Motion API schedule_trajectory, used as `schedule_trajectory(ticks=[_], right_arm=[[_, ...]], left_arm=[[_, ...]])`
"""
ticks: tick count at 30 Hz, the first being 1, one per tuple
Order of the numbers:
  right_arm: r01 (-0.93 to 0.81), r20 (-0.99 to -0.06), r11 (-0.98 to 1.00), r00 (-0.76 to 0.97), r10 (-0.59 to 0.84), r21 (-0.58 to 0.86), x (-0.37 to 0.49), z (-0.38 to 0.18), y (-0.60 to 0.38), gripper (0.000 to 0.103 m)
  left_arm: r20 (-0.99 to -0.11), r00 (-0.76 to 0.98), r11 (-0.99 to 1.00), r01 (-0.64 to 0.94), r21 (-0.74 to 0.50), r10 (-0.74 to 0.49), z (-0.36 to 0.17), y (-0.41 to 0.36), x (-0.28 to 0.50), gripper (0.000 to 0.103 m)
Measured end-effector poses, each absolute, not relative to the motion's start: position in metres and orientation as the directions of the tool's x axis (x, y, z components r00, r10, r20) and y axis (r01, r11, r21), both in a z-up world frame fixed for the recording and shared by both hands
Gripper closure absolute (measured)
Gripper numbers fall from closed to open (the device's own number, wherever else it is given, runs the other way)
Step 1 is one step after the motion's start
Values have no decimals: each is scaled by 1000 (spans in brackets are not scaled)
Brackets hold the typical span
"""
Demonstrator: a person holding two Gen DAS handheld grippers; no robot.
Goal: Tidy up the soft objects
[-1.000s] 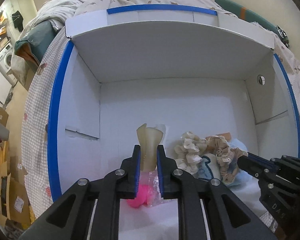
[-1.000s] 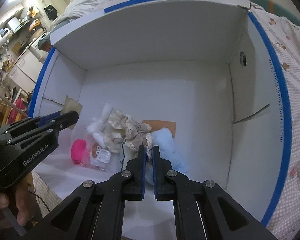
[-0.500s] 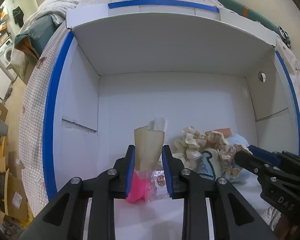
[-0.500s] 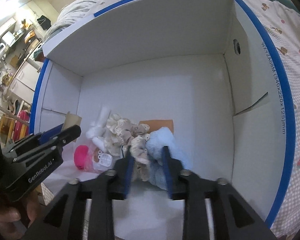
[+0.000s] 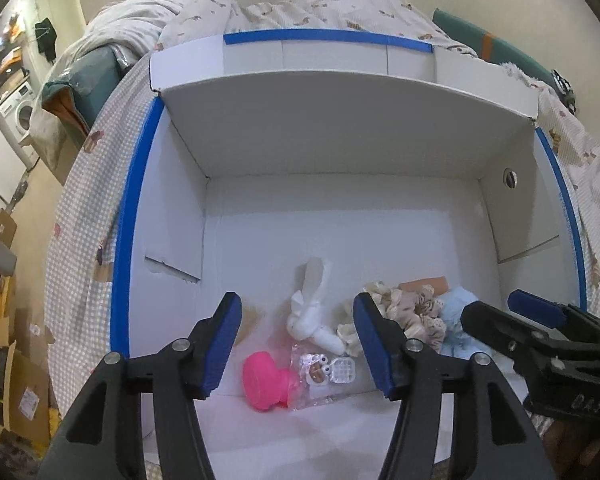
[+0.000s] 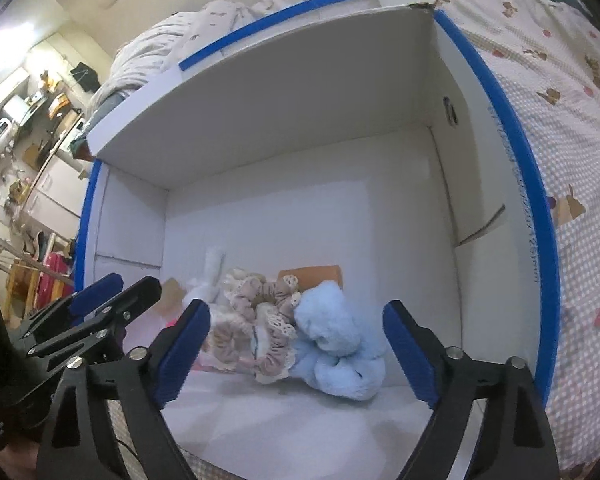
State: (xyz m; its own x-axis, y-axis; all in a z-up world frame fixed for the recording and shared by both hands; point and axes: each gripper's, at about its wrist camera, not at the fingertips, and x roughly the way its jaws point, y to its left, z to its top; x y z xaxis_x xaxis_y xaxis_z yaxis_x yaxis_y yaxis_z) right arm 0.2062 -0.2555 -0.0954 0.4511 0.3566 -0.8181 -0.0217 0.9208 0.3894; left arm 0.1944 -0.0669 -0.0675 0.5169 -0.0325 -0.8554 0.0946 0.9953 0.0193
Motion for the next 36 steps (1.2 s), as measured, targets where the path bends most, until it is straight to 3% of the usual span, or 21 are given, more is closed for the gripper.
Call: schedule_trajectory(ticks=[3,19,36], right_arm=[[-36,-811,918,456,367,395,206,-94,-251,0],[-3,-757,901,541,365,433,175,-54,-273,0],[-100,-778,950,552,300,295,107,-49,-251,0]], left_arm=[[-847,531,995,94,27,-27,-63,-69,192,48],[-820,572,999,42,2,-22,-14,-39,167,48],[-846,534,1000,-21,-3,9,-20,12,93,48]])
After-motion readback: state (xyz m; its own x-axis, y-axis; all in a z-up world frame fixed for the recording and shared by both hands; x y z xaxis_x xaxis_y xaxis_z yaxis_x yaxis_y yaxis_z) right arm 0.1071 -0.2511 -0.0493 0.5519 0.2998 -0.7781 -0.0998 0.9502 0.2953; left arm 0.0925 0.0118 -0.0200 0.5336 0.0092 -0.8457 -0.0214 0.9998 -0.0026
